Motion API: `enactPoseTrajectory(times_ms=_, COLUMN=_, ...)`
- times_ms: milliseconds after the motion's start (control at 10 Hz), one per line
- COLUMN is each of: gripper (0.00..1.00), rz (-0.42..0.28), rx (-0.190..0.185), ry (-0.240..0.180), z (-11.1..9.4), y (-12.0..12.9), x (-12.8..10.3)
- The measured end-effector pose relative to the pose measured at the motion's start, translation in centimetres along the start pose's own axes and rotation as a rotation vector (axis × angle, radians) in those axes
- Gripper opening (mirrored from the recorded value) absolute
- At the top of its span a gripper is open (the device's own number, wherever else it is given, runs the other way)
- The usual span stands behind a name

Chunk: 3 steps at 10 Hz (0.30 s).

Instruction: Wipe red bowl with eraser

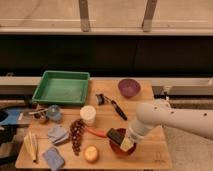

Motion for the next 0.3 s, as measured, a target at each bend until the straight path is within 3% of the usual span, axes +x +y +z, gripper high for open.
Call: enactPoseTrajectory(times_ms=300, gripper=0.00, rz=0.047, rx=-0.025, ry=-0.001, z=1.0, y=1.1, x=2.4)
